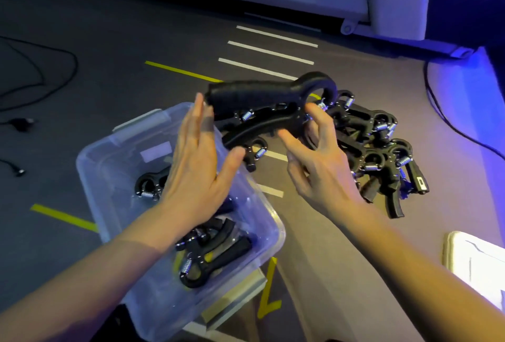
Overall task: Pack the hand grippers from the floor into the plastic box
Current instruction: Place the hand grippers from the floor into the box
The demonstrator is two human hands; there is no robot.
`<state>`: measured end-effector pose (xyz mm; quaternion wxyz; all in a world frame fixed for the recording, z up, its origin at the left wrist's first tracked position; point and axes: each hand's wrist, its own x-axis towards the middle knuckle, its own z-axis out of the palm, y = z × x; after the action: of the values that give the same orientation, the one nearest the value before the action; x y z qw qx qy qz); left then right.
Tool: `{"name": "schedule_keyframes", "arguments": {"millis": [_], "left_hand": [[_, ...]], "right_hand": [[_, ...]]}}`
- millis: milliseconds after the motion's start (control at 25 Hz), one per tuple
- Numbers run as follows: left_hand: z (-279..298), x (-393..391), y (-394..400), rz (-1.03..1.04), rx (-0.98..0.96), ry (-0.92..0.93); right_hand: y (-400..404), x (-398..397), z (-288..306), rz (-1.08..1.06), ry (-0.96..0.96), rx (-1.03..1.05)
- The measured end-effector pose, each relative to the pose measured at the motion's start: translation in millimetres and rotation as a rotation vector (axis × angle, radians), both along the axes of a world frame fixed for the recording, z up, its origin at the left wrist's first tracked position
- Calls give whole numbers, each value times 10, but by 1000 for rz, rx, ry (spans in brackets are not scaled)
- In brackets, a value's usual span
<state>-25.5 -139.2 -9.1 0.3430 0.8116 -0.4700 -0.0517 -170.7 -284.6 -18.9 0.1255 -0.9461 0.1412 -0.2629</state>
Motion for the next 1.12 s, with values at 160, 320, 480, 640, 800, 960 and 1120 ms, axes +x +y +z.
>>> {"name": "schedule_keyframes", "arguments": {"millis": [160,320,480,640,800,960,1120], "left_hand": [[166,269,314,114,-317,88],[224,408,626,52,-332,-9],[133,446,825,-42,-108,137],[-11,414,965,-32,-45,183],[-117,366,1037,69,-31,212],[-144,312,1070,226,-70,265],[-195,192,1012,359,-84,444]], "right_hand": [[264,234,96,152,9,-45],[453,419,24,253,97,-84],[656,565,-10,389,161,-138],[761,615,-32,418,200,-146],[906,643,-125,371,170,-61],[1148,597,-184,270,141,234],[1362,629,-286,350,363,604]]}}
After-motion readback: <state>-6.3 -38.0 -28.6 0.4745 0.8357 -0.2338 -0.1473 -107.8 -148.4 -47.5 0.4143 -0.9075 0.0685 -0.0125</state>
